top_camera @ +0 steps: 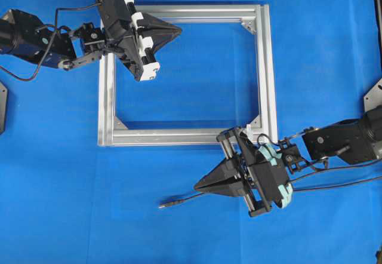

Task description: Insert the wire through the string loop located on the right side.

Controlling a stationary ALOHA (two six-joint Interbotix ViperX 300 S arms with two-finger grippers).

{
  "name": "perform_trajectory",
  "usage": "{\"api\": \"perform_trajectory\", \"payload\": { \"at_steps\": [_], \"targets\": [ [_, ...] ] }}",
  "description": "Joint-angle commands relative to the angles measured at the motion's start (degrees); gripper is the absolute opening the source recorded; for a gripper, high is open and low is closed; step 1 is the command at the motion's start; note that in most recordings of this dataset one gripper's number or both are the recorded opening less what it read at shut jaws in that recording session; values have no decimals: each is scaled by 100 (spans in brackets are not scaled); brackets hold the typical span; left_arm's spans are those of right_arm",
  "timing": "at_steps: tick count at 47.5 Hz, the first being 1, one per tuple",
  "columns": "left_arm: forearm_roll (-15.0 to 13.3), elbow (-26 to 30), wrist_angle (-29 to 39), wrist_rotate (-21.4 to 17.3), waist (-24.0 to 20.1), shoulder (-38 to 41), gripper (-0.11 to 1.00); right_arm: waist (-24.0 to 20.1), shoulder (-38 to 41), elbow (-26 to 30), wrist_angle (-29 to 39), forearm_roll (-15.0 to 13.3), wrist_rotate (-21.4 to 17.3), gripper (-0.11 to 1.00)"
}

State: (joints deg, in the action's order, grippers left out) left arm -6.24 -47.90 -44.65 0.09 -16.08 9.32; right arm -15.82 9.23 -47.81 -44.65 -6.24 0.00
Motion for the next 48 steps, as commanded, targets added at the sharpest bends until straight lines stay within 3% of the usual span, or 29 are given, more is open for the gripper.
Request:
{"api": "perform_trajectory", "payload": {
  "at_steps": [1,7,29,36,45,48],
  "targets": [
    [70,105,44,-35,0,-229,0,-88,-211,132,-18,-26,18,0],
    [70,105,62,-44,-9,-229,0,-105,-229,211,246,-26,-9,-6],
    [88,88,62,-44,-18,-229,0,-149,-220,316,457,-9,-457,-1],
    [88,105,62,-44,-18,-237,0,-193,-211,334,571,9,-580,26],
    [88,88,62,-44,-26,-237,0,-211,-167,387,782,141,-589,81],
    [88,88,62,-53,-18,-237,0,-220,-105,413,817,202,-589,81]
  ]
}}
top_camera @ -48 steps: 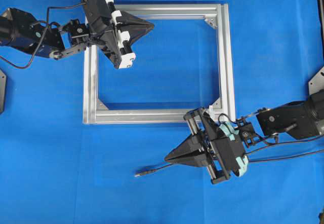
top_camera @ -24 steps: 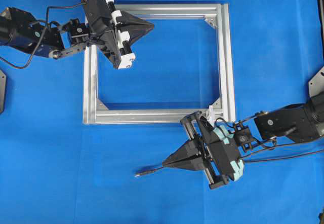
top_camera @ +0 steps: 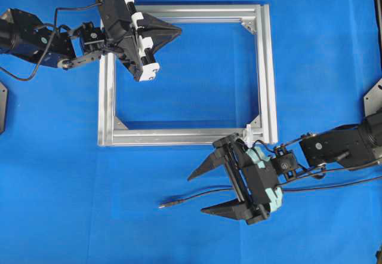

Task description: Insert the wire through the string loop located on the right side.

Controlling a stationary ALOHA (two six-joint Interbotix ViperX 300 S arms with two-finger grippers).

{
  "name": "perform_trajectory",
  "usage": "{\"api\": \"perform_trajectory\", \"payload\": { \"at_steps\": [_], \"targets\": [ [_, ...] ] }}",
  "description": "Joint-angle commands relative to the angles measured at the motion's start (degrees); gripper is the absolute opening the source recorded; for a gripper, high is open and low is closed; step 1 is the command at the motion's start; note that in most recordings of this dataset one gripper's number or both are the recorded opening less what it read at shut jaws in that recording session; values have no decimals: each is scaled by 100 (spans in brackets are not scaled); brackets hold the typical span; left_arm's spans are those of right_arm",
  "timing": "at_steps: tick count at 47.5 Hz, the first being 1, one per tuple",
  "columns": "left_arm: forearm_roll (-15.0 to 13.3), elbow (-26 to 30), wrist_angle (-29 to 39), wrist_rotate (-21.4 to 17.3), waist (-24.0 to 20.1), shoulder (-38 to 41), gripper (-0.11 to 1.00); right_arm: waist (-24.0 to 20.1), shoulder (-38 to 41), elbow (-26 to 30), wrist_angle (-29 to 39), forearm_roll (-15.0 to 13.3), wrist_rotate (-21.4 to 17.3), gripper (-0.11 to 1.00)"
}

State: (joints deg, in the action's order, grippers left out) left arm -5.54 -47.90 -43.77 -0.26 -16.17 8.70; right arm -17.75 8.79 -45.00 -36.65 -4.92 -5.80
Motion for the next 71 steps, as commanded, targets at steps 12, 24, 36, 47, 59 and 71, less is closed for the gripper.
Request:
{"api": "perform_trajectory", "payload": {
  "at_steps": [12,24,36,47,59,71],
  "targets": [
    [18,88,-26,-9,-26,-176,0,-114,545,387,26,562,-9,74],
    [18,79,-9,-9,-53,-176,0,-176,1011,545,26,993,-18,74],
    [18,70,79,-9,-53,-176,0,-176,1143,562,44,1081,-9,73],
    [18,70,88,-9,-53,-185,0,-176,1134,562,62,1090,-9,65],
    [18,70,88,-9,-62,-185,0,-176,1134,536,35,1090,0,8],
    [18,70,88,-9,-70,-185,0,-176,1134,554,62,1072,0,-3]
  ]
}}
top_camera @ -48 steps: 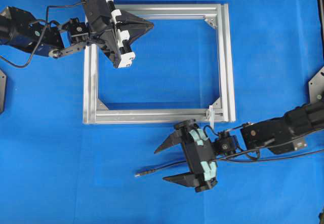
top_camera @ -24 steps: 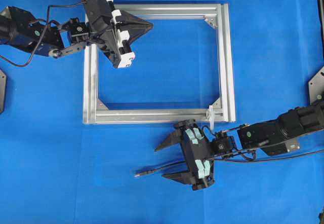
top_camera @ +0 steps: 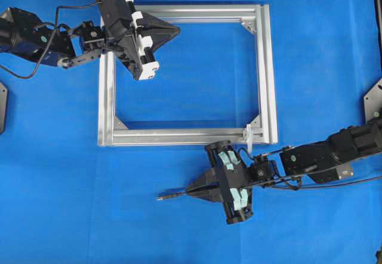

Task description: Insert the wire through the string loop located on the right side.

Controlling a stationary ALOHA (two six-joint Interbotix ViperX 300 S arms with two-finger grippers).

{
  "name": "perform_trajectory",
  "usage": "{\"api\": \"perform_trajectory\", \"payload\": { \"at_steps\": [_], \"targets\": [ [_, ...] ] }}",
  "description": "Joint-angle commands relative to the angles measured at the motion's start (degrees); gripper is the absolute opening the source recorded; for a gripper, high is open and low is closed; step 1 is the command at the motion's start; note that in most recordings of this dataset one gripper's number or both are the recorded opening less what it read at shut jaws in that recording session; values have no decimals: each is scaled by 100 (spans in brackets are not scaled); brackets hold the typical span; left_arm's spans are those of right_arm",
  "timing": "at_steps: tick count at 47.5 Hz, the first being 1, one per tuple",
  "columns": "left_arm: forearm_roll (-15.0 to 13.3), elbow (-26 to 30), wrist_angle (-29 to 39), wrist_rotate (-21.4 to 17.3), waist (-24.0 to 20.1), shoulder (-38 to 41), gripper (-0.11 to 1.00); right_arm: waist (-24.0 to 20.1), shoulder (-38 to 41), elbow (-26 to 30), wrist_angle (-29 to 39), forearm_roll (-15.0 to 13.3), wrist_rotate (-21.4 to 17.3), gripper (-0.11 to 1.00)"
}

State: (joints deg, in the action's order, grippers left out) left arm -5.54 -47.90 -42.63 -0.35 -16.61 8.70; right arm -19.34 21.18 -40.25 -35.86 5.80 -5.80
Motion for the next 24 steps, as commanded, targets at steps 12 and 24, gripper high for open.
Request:
{"api": "perform_trajectory", "payload": {
  "at_steps": [12,24],
  "targets": [
    [18,70,-26,0,-35,-185,0,-35,-413,18,88,-9,0,-4],
    [18,70,-26,0,-35,-185,0,-44,-1222,26,870,-9,18,-3]
  ]
}}
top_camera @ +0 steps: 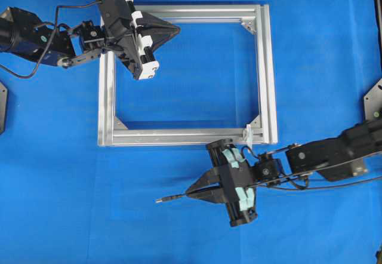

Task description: Insert the wire through the string loop located on the right side.

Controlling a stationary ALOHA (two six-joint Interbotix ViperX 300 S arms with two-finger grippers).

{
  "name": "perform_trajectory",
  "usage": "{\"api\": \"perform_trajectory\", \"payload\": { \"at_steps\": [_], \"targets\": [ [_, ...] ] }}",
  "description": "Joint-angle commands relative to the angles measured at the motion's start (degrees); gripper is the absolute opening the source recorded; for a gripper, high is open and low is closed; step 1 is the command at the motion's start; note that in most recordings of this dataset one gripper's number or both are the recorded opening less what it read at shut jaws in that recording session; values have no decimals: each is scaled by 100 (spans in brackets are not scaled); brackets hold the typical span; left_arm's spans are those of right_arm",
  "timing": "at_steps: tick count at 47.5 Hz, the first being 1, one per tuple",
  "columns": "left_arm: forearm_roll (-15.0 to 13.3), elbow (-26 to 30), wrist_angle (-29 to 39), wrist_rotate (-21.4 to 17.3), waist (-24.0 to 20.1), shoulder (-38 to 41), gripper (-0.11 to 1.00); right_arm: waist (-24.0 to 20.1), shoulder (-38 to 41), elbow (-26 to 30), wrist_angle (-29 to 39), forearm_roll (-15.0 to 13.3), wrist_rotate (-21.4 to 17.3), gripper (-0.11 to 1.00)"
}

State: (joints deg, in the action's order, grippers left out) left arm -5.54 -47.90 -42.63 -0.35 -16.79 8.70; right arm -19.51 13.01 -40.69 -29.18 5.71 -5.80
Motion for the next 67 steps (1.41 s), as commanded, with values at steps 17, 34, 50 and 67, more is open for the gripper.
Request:
{"api": "perform_trajectory", "payload": {
  "at_steps": [17,34,50,67],
  "targets": [
    [18,70,-26,0,-26,-193,0,-26,-650,35,501,-18,35,-4],
    [18,70,-26,0,-35,-185,0,-26,-659,35,501,-18,44,-4],
    [18,70,-26,0,-35,-193,0,-26,-650,26,501,-18,44,-4],
    [18,70,-26,9,-44,-193,0,-26,-650,35,527,-18,44,-4]
  ]
}}
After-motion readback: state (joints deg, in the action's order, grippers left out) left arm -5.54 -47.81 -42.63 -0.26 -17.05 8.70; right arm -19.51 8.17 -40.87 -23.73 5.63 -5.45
